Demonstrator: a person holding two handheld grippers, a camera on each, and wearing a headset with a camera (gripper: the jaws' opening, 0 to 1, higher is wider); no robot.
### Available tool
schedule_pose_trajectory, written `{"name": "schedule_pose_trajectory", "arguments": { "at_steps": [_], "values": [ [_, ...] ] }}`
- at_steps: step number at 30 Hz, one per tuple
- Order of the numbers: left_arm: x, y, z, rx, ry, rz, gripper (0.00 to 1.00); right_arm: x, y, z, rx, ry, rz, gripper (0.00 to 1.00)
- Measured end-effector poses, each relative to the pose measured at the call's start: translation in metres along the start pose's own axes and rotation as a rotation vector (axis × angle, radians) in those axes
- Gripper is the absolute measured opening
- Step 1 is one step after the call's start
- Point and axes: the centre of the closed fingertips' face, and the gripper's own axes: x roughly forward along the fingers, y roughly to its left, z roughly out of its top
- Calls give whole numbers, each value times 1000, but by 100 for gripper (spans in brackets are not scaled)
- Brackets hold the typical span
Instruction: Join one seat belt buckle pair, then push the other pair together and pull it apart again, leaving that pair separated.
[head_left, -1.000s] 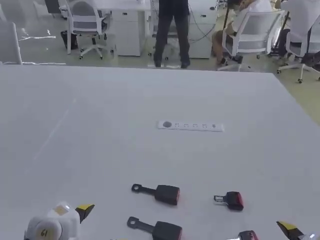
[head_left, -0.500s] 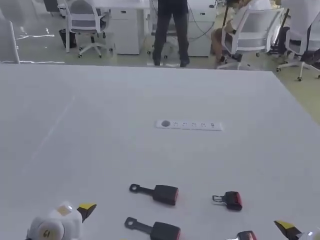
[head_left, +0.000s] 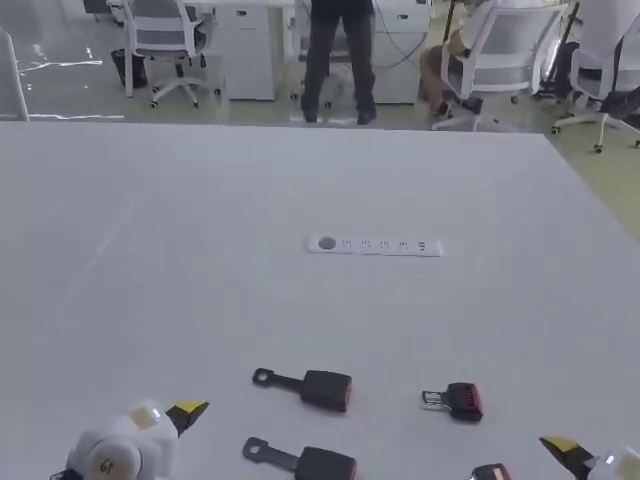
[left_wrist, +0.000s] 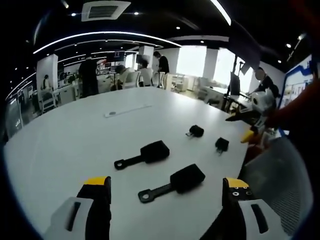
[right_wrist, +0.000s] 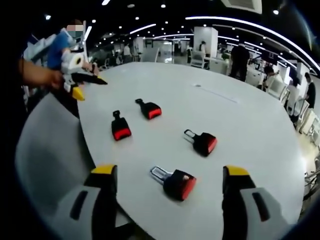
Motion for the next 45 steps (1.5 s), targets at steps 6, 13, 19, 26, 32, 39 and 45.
{"name": "schedule_pose_trajectory", "arguments": {
  "at_steps": [6, 13, 19, 26, 32, 39, 45],
  "values": [
    [15, -4, -4, 64, 48, -47, 91, 6, -4, -3, -30, 33, 47, 87],
    [33, -9, -6, 125, 89, -102, 87, 16, -9, -12, -63, 80, 100, 86],
    [43, -13, -14, 185, 133, -146, 85, 24, -12, -16, -85, 118, 155, 85],
    [58, -17, -22, 266, 185, -201, 79, 31, -11, -25, -153, 177, 239, 79],
    [71, -24, -28, 364, 231, -267, 73, 35, -8, -33, -230, 234, 316, 76],
    [86, -33, -43, 564, 322, -375, 68, 40, -2, -43, -332, 297, 407, 70],
    [99, -38, -50, 648, 363, -443, 64, 43, -2, -44, -378, 331, 460, 64]
  ]
}}
